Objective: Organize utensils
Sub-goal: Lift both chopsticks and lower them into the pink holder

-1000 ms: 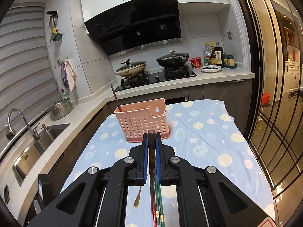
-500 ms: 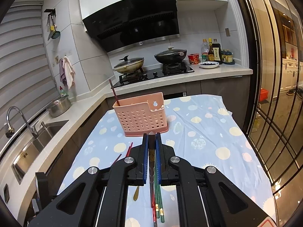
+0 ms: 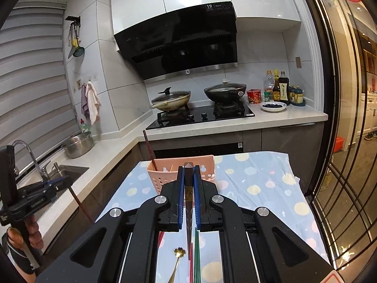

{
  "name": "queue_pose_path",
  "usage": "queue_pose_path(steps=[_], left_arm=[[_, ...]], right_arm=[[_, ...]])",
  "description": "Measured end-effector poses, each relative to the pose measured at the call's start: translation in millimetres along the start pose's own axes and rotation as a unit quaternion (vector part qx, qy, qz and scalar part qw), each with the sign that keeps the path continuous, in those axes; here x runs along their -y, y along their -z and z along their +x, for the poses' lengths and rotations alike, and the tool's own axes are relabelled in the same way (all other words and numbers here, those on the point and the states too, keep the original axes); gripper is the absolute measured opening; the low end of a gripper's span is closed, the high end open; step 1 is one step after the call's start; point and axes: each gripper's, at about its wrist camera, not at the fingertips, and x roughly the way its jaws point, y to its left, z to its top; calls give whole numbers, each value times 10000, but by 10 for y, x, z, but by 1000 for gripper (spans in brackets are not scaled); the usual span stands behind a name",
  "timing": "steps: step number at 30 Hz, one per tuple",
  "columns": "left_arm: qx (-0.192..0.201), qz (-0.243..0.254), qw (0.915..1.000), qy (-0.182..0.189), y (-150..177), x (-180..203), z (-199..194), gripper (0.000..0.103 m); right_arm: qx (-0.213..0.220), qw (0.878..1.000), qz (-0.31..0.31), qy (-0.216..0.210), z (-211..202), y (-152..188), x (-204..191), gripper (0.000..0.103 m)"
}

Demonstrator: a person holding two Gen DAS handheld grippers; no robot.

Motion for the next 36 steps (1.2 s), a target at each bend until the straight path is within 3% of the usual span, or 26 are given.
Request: queue_pose_path(steps=[7,16,21,27,31,36], left_arm=[[497,182,9984,199,-761,199,254,7],[880,244,9955,266,-1499,305,657,7],[720,224,9969,207,-1671,278,1020,7],[448,147,9988,106,-1651,190,1371,7],[356,73,9993,126,-1642,124,1462,7],[516,81,9984,202,-1710,110,1369,7]], right_arm=[[69,9997,91,-218,489,-546,43,7],[363,9992,124,-74,1047,-1135,68,7],[394,9991,145,35,1365,-1358,148,7],[239,9996,109,71,1635,-1393,167,7],[128,9998,84,94,1760,-1337,165,7],[89,9999,93,99,1821,-1320,167,7]])
